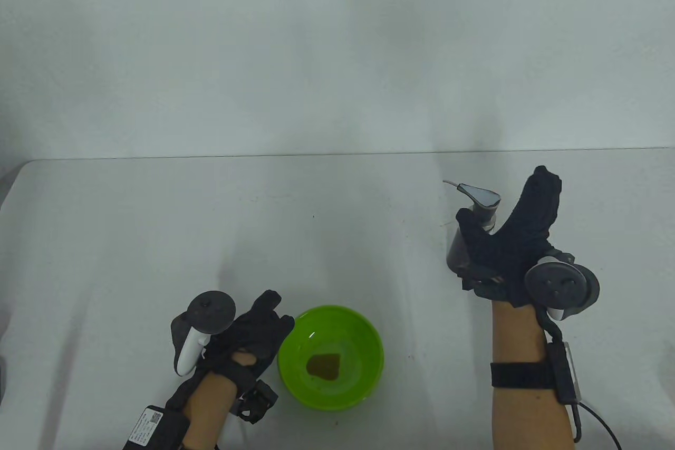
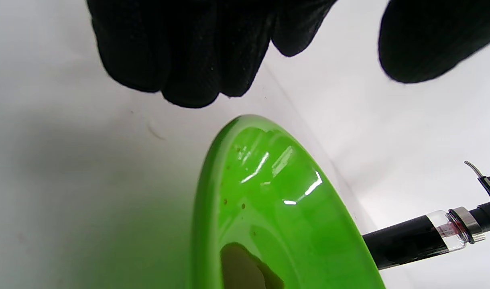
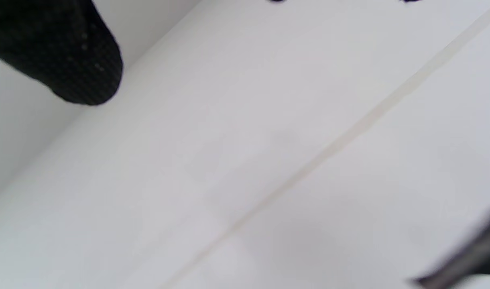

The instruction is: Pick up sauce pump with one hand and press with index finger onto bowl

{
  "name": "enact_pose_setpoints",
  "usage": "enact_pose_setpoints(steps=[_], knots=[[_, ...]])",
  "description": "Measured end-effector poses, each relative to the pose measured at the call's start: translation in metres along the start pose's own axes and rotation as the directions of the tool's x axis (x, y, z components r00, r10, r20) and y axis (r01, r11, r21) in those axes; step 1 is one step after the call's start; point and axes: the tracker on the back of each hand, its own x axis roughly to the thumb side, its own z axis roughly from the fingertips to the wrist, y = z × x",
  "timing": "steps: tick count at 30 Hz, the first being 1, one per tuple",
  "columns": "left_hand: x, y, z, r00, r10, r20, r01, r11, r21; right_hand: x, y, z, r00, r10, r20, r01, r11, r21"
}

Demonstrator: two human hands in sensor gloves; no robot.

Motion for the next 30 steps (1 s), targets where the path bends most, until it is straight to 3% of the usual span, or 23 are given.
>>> enact_pose_setpoints(steps=[3, 6, 9, 12, 13, 15, 18, 22, 27, 30], knots=[[0.000, 0.002, 0.001, 1.000, 0.002, 0.003, -0.003, 1.000, 0.011, 0.029, -0.002, -0.004, 0.954, -0.283, -0.101, 0.298, 0.934, 0.197], [0.001, 0.006, 0.002, 1.000, 0.017, 0.010, -0.017, 1.000, 0.022, 0.046, 0.008, 0.005, 0.832, -0.494, -0.253, 0.553, 0.768, 0.321], [0.000, 0.010, 0.004, 0.998, 0.055, 0.013, -0.055, 0.998, 0.031, 0.052, 0.022, 0.025, 0.757, -0.545, -0.360, 0.653, 0.649, 0.390], [-0.001, 0.011, 0.004, 0.999, 0.052, 0.015, -0.053, 0.998, 0.037, 0.051, 0.041, 0.052, 0.644, -0.580, -0.499, 0.763, 0.533, 0.365], [-0.001, 0.011, 0.004, 0.998, 0.061, 0.015, -0.062, 0.997, 0.037, 0.049, 0.049, 0.063, 0.575, -0.556, -0.601, 0.815, 0.450, 0.365], [0.000, 0.010, 0.004, 0.998, 0.067, 0.021, -0.067, 0.997, 0.031, 0.046, 0.067, 0.081, 0.517, -0.569, -0.640, 0.856, 0.343, 0.387], [-0.001, 0.010, 0.004, 0.997, 0.070, 0.030, -0.071, 0.997, 0.028, 0.048, 0.090, 0.101, 0.485, -0.548, -0.681, 0.874, 0.302, 0.380], [0.000, 0.009, 0.003, 0.996, 0.069, 0.063, -0.072, 0.996, 0.045, 0.040, 0.124, 0.134, 0.525, -0.429, -0.735, 0.851, 0.236, 0.470], [0.000, 0.010, 0.003, 0.995, 0.070, 0.068, -0.073, 0.996, 0.048, 0.032, 0.134, 0.144, 0.531, -0.384, -0.756, 0.847, 0.207, 0.489], [-0.001, 0.010, 0.003, 0.996, 0.064, 0.067, -0.068, 0.996, 0.057, 0.029, 0.130, 0.143, 0.543, -0.395, -0.741, 0.840, 0.233, 0.490]])
